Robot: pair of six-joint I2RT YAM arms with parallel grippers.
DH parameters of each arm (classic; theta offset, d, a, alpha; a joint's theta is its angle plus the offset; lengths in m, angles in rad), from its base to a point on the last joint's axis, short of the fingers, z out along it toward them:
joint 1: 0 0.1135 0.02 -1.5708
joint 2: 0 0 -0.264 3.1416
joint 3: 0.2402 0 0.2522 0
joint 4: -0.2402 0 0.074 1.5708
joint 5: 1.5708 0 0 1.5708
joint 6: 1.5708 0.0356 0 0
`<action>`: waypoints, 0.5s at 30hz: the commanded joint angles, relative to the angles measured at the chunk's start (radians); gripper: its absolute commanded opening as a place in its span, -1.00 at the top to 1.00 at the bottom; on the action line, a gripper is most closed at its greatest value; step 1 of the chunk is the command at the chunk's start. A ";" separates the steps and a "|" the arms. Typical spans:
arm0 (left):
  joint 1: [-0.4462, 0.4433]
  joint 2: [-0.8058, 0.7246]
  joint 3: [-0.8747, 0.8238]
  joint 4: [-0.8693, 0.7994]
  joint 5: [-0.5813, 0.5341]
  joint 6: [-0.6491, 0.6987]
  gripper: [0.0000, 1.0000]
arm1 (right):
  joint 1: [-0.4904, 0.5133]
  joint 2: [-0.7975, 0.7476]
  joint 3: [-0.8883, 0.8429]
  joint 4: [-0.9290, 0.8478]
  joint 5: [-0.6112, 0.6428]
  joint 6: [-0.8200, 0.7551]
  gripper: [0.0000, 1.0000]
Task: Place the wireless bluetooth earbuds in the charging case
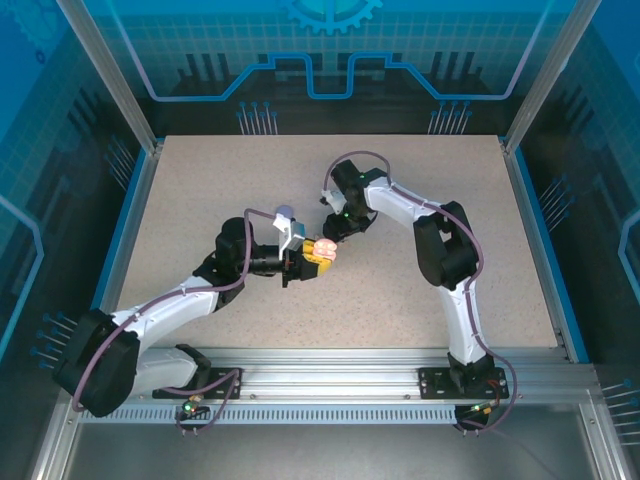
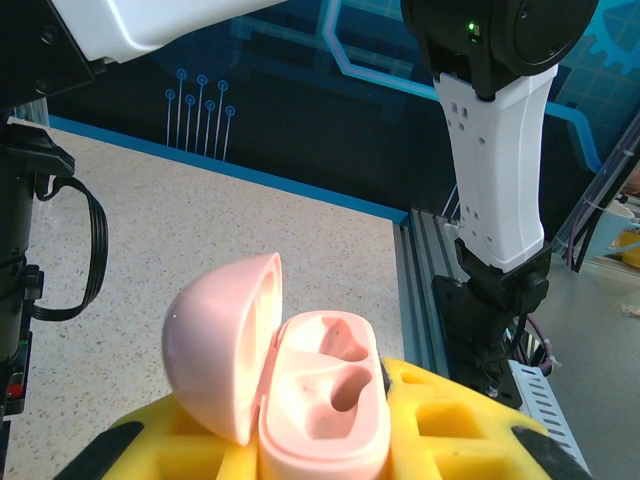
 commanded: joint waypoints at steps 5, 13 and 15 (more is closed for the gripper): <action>0.008 -0.022 0.013 -0.017 0.002 0.020 0.78 | 0.002 0.013 -0.016 -0.020 -0.026 -0.031 -0.09; 0.007 -0.018 0.019 -0.029 0.004 0.025 0.78 | 0.001 0.022 -0.013 -0.014 -0.023 -0.037 -0.11; 0.007 -0.016 0.020 -0.032 0.004 0.026 0.78 | 0.000 0.028 -0.020 -0.014 -0.021 -0.042 -0.12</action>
